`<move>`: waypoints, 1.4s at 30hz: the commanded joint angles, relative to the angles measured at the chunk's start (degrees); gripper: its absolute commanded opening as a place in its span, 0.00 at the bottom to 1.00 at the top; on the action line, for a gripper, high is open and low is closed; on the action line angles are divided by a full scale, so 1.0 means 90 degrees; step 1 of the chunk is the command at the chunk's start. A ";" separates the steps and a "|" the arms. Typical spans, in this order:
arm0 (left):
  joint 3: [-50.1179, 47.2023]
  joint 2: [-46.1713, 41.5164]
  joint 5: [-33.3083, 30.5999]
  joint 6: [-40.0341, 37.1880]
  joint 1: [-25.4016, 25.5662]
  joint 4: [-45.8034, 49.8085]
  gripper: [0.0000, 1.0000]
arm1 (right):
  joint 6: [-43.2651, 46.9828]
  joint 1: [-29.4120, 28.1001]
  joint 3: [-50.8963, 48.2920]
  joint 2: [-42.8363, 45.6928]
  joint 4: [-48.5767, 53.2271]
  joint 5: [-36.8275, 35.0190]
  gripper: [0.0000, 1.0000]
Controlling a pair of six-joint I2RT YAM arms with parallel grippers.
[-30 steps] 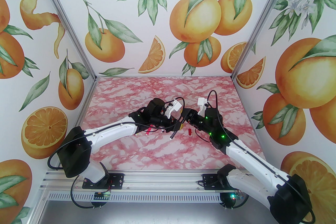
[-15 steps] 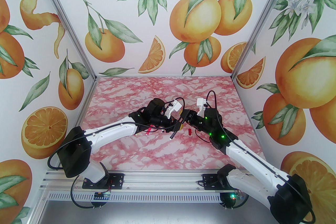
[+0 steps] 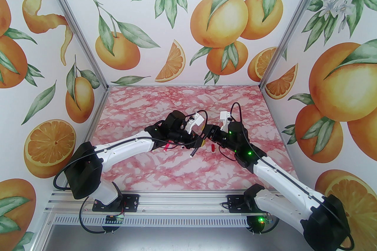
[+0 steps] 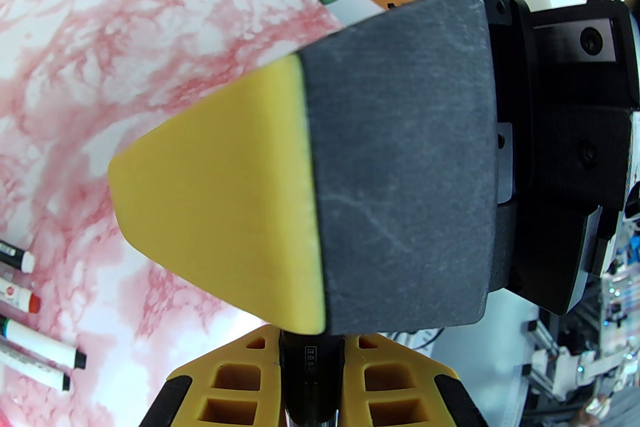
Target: Open the pen caps
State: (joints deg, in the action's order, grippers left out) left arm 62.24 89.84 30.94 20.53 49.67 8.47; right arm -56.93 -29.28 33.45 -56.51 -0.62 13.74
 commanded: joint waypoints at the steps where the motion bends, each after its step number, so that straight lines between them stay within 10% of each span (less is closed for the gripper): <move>1: 0.0012 -0.0324 -0.0387 -0.0318 0.0080 0.0515 0.04 | 0.0212 0.0015 0.0320 0.0146 0.0470 -0.0848 0.11; 9: 0.0078 -0.0344 -0.1027 -0.0622 0.0351 0.0984 0.03 | 0.0052 0.0016 0.0578 0.0136 0.1126 -0.1782 0.10; 28: -0.0472 -0.0607 0.1429 -0.0172 -0.0159 0.0037 0.02 | 0.0921 0.0616 0.0287 0.0322 -0.0546 -0.0230 0.10; 42: -0.0401 -0.0725 0.0560 -0.0415 -0.0047 0.0590 0.01 | 0.1152 0.0833 0.1036 0.0152 0.0918 -0.1449 0.10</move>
State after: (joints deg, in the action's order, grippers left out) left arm 59.81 86.46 34.30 18.63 48.47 1.72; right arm -50.59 -26.41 39.81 -54.94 5.45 17.85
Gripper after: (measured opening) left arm 0.157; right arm 0.175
